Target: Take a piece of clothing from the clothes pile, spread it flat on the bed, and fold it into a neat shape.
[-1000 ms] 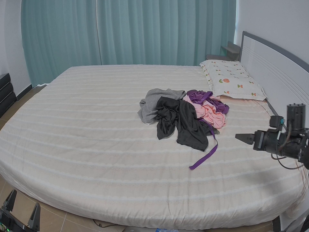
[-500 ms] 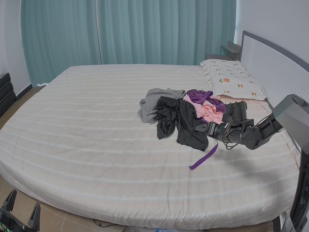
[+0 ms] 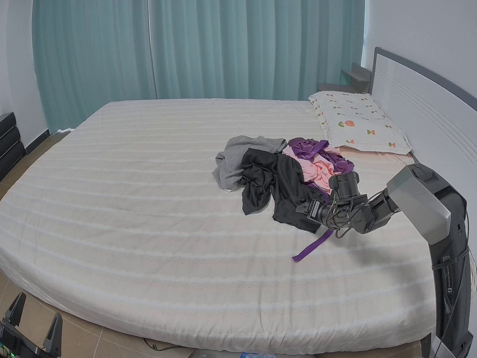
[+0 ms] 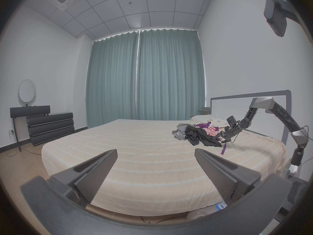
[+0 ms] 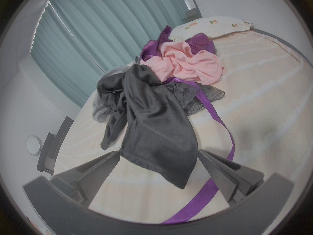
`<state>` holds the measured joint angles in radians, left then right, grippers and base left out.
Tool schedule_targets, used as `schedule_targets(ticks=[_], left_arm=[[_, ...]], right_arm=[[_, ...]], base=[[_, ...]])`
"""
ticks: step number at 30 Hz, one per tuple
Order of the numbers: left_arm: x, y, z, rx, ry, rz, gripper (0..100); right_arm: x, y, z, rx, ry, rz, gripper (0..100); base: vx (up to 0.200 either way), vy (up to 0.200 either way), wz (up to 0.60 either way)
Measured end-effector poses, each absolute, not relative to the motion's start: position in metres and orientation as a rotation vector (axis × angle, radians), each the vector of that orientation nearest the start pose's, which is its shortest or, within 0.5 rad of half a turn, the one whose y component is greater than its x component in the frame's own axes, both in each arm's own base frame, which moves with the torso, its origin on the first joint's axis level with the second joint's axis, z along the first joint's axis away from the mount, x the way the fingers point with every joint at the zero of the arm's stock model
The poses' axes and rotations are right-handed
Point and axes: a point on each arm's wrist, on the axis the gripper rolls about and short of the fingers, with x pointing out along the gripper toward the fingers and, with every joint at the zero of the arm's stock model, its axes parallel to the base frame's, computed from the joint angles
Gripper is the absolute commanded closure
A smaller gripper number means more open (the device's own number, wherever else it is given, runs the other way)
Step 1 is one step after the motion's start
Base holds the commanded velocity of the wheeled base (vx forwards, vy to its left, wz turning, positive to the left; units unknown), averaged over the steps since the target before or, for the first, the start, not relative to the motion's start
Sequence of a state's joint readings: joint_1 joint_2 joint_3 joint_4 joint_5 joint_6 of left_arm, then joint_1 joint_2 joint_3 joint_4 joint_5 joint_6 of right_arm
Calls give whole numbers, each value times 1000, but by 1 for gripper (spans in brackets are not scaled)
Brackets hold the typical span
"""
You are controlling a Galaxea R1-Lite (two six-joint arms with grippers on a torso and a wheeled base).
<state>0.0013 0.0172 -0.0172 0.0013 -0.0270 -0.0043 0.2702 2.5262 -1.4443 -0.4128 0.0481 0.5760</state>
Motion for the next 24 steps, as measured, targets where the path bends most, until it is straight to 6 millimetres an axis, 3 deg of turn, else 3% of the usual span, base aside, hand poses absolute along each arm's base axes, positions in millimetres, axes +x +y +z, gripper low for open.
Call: schedule_targets(ticks=[9, 19, 20, 24], left_arm=[[-23, -1, 81, -4, 1, -27, 0], [-23, -1, 81, -4, 1, -26, 0], [-23, -1, 81, -4, 1, -26, 0], [-23, -1, 81, -4, 1, -26, 0]], right_arm=[[465, 126, -30, 474, 745, 90, 0], [477, 135, -36, 467, 717, 89, 0], [478, 137, -36, 466, 713, 92, 100], [483, 142, -39, 464, 709, 100, 100]], base=[[0, 0, 0], [0, 0, 0], [0, 0, 0], [0, 0, 0]])
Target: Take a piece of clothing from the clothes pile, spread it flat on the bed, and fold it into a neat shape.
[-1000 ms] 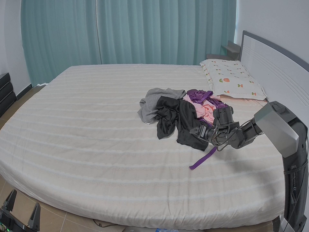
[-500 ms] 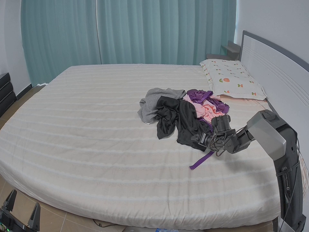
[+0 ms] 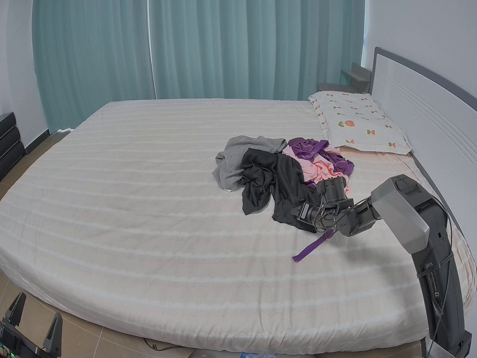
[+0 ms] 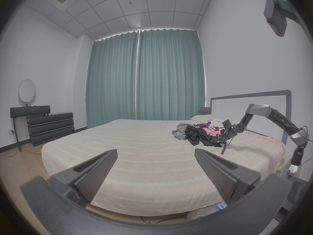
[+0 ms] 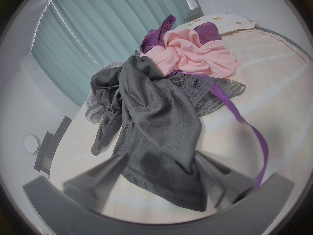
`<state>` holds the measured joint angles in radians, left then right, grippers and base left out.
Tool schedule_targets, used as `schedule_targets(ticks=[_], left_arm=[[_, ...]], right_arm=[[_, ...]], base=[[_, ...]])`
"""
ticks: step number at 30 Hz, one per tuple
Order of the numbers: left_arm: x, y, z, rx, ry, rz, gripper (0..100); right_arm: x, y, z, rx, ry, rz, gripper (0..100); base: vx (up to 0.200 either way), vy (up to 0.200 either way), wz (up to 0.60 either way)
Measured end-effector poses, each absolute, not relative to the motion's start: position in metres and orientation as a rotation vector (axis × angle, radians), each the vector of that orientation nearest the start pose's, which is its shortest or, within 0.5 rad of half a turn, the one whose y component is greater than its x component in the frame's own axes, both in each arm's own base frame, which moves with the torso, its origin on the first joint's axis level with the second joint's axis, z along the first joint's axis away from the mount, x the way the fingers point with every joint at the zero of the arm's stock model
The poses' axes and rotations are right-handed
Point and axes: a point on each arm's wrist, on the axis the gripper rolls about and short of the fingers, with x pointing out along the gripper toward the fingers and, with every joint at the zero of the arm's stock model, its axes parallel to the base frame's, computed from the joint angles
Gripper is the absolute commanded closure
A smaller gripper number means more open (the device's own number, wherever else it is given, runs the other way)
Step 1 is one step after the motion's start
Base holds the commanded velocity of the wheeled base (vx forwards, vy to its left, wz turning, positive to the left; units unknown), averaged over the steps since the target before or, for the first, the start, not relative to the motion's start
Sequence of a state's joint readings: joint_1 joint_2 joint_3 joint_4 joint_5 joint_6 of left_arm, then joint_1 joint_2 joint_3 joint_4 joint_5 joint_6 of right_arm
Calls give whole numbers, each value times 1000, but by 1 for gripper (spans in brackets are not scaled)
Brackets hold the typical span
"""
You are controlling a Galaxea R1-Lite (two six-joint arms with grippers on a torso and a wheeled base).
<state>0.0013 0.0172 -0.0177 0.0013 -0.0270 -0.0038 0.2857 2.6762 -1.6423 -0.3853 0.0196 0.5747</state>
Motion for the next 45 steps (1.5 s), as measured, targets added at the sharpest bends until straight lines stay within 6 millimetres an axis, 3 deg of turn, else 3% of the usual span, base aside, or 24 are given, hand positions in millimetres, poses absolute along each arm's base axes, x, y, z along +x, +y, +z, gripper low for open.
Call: schedule_targets(ticks=[10, 15, 24, 30, 45], left_arm=[[-23, -1, 81, -4, 1, -27, 0], [-23, -1, 81, -4, 1, -27, 0], [-23, -1, 81, -4, 2, -26, 0], [-23, -1, 81, -4, 1, -27, 0], [-23, -2, 83, 31, -22, -69, 0]], right_arm=[[486, 152, -45, 479, 706, 118, 100], [484, 152, -37, 614, 724, 93, 100], [446, 139, -18, 706, 784, 148, 100], [408, 131, 17, 738, 702, 234, 100], [302, 139, 155, 762, 428, 518, 100]], base=[[0, 0, 0], [0, 0, 0], [0, 0, 0], [0, 0, 0], [0, 0, 0]])
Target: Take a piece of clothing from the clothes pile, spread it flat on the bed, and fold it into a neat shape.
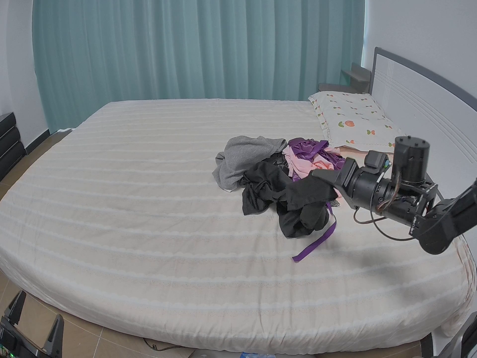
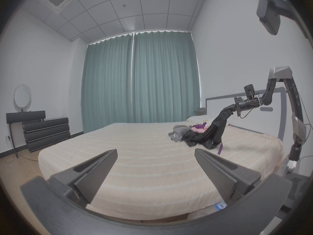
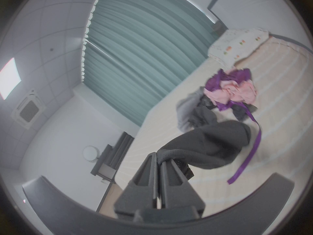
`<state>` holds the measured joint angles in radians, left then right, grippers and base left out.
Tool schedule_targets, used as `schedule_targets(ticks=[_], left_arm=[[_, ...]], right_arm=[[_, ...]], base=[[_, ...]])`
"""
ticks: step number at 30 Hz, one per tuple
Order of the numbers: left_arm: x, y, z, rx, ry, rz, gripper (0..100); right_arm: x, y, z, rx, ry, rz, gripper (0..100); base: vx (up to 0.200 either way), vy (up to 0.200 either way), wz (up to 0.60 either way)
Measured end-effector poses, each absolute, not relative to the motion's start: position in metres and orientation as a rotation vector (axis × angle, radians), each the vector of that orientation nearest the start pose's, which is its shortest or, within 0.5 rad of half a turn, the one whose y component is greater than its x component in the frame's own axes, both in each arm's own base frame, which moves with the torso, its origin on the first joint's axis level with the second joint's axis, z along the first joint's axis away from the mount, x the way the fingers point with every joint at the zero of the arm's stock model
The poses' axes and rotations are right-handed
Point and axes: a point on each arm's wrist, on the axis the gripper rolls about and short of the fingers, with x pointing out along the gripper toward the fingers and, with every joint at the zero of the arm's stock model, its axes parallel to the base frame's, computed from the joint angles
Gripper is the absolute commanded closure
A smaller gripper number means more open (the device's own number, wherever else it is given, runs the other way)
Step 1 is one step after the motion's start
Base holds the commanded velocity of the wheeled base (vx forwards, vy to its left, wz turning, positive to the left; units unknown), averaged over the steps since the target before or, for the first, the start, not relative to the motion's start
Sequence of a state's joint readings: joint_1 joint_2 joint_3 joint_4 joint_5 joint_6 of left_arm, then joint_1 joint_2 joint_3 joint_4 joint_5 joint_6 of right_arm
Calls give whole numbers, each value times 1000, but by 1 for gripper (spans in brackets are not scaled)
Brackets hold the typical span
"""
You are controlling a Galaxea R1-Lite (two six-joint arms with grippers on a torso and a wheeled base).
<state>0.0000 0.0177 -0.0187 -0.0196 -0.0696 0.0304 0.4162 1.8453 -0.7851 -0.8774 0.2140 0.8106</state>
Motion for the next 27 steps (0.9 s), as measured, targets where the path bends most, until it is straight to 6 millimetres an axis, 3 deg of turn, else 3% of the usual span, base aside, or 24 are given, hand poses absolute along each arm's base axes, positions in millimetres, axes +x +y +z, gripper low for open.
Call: schedule_targets(ticks=[3, 7, 10, 17, 27], left_arm=[[-26, -2, 97, 9, -80, -90, 0], [-31, -3, 132, -8, -159, -136, 0], [-25, -4, 153, -8, -139, -163, 0], [19, -5, 170, -25, 83, -243, 0], [92, -22, 158, -41, 428, -415, 0]], right_arm=[[288, 139, 177, 768, 372, 566, 100], [272, 141, 202, 774, 306, 626, 100], [262, 142, 217, 778, 266, 663, 100], [243, 144, 241, 784, 202, 735, 100], [226, 149, 257, 785, 163, 806, 100]], base=[[0, 0, 0], [0, 0, 0], [0, 0, 0], [0, 0, 0], [0, 0, 0]])
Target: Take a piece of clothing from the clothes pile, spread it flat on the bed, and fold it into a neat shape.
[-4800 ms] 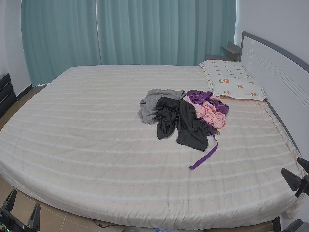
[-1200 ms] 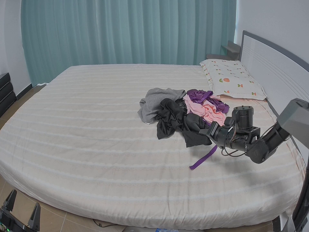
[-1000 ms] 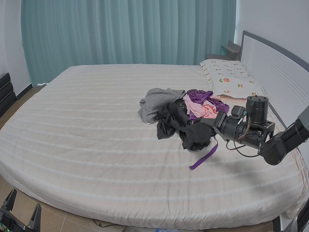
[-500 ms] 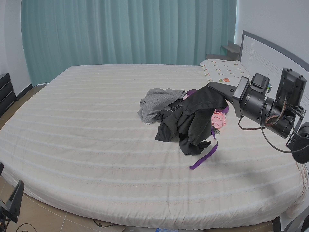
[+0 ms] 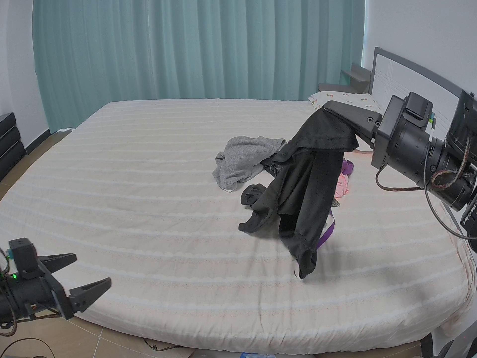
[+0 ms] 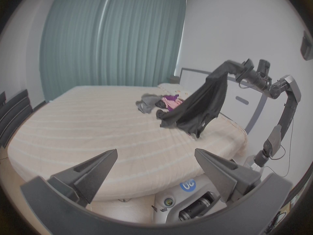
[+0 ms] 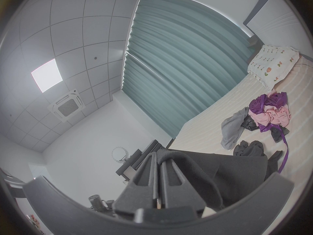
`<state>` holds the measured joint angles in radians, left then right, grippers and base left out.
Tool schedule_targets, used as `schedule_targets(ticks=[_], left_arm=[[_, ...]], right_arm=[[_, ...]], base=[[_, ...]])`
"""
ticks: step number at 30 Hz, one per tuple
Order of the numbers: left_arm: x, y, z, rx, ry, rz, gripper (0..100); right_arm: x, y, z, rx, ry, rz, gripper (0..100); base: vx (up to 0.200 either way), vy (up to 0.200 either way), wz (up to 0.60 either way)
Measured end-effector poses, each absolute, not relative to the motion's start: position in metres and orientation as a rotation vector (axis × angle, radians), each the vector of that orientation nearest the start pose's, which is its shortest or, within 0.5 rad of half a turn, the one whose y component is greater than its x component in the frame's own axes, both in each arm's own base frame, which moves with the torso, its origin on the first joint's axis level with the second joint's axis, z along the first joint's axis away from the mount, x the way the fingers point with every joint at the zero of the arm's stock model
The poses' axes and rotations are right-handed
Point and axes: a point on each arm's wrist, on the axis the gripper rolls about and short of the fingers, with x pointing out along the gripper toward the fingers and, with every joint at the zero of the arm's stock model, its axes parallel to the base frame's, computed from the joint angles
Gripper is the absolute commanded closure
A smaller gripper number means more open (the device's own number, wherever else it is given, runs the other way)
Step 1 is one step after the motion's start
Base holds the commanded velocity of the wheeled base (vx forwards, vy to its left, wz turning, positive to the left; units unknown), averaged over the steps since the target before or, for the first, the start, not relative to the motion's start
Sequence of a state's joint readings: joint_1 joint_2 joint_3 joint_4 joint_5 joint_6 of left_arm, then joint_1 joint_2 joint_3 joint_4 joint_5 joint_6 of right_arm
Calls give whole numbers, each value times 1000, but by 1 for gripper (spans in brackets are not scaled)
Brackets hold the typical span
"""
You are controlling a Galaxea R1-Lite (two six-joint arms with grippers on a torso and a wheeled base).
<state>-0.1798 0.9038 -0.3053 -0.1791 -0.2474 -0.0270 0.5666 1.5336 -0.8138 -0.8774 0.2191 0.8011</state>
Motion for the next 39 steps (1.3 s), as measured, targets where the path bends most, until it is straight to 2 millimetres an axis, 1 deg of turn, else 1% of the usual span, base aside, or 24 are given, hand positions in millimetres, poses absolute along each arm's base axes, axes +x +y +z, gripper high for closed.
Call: schedule_targets(ticks=[6, 10, 15, 22, 26, 29, 34, 39], left_arm=[[135, -43, 144, -39, 530, -487, 0], [166, -62, 130, -26, 565, -488, 0], [200, -95, 108, -22, 609, -487, 0], [252, -150, 80, -68, 643, -482, 0], [276, -172, 62, -82, 650, -472, 0], [293, -185, 49, -97, 657, -464, 0], [318, -203, 30, -111, 654, -456, 0], [343, -219, 16, -126, 626, -460, 0]], right_arm=[[221, 151, 260, 785, 159, 826, 100], [220, 152, 261, 786, 157, 831, 100], [219, 152, 262, 786, 156, 834, 100], [218, 151, 262, 785, 156, 834, 100], [218, 151, 262, 785, 155, 833, 100], [218, 151, 262, 786, 153, 833, 100], [218, 150, 265, 787, 143, 837, 100], [215, 150, 268, 789, 134, 844, 100]], base=[[0, 0, 0], [0, 0, 0], [0, 0, 0], [0, 0, 0], [0, 0, 0], [0, 0, 0], [0, 0, 0], [0, 0, 0]])
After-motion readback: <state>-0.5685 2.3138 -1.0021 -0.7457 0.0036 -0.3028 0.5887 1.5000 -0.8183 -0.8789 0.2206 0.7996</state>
